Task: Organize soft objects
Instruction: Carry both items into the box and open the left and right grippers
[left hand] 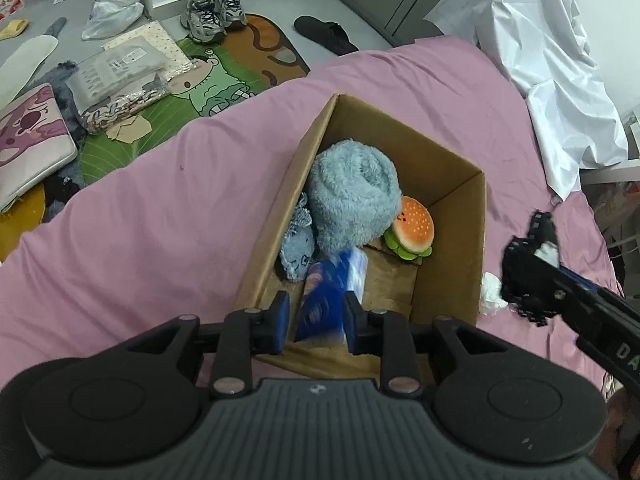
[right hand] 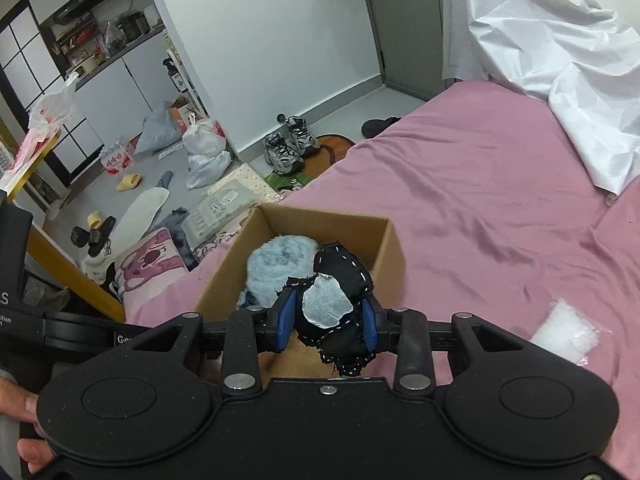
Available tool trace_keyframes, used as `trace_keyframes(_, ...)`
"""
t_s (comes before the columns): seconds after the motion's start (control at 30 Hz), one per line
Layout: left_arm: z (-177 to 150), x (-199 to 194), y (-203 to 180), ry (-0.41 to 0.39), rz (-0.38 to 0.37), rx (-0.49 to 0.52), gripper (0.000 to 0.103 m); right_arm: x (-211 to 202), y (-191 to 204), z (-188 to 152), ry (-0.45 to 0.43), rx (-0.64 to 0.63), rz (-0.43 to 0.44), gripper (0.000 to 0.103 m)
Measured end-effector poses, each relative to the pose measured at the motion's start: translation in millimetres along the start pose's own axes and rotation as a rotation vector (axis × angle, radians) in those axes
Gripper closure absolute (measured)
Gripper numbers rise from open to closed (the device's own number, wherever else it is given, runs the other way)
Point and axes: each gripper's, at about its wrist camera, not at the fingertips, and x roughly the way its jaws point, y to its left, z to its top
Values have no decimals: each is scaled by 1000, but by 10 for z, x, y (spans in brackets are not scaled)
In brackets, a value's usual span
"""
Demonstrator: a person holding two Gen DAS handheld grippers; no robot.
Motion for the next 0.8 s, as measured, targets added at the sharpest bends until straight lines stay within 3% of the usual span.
trace_keyframes(0.2, 57, -13, 35, -4, -5, 18, 69, 127, 102, -17, 28, -24, -2, 68)
trace_keyframes(0.33, 67, -10, 33, 2, -9, 22, 68, 133, 100, -26, 41, -16, 5, 56)
trace_keyframes(0.47, 54, -54, -43, -12, 1, 50, 51, 105, 48, -9, 40, 7, -15, 29)
trace_keyframes(0.5, 49, -76, -66, -23, 10, 59, 47, 80, 24, -4, 36, 15, -15, 28)
trace_keyframes(0.57, 45, -118, -115, -55, 36, 77, 30, 27, -24, 4, 28, 33, -18, 23)
trace_keyframes(0.8, 41, -185, -197, -110, 54, 86, 21, -133, -181, 17, 3, 60, -54, 15)
